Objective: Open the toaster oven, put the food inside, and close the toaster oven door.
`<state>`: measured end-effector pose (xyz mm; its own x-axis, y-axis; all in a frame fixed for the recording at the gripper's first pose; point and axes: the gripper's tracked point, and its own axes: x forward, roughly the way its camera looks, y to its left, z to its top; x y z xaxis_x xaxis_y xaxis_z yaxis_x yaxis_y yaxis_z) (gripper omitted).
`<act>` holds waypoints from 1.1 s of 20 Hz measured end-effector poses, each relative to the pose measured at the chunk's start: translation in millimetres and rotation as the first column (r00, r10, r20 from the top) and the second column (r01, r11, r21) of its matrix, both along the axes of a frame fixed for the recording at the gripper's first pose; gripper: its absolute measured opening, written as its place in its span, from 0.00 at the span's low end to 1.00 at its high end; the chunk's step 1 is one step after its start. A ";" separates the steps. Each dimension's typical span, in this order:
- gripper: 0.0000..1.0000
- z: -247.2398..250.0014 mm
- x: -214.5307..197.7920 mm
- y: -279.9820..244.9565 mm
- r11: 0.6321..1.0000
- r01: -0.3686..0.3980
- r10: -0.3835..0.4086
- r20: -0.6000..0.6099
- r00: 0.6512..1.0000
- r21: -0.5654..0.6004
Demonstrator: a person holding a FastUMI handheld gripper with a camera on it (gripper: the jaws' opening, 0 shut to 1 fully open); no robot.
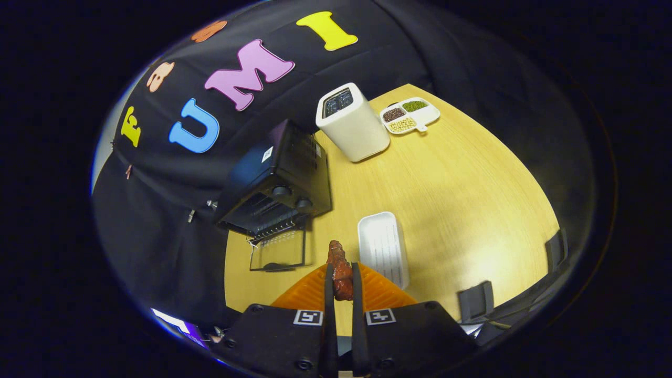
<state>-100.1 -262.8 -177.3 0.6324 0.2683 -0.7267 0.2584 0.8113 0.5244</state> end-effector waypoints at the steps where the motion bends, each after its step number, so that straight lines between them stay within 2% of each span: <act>1: 0.15 4.4 -3.9 13.0 1.000 0.020 -0.020 0.007 1.000 0.007; 6: 0.15 18.4 -14.3 84.5 0.995 0.090 -0.092 0.060 0.994 0.033; 10: 0.15 22.7 -5.3 132.3 0.998 0.067 -0.068 0.108 0.992 0.020; 12: 0.15 22.4 12.5 150.0 0.998 0.060 -0.061 0.146 0.987 0.009; 17: 0.15 21.5 67.8 193.0 0.994 0.066 -0.087 0.250 0.964 0.090; 22: 0.15 -16.6 132.1 214.1 0.986 0.099 -0.136 0.304 0.943 0.135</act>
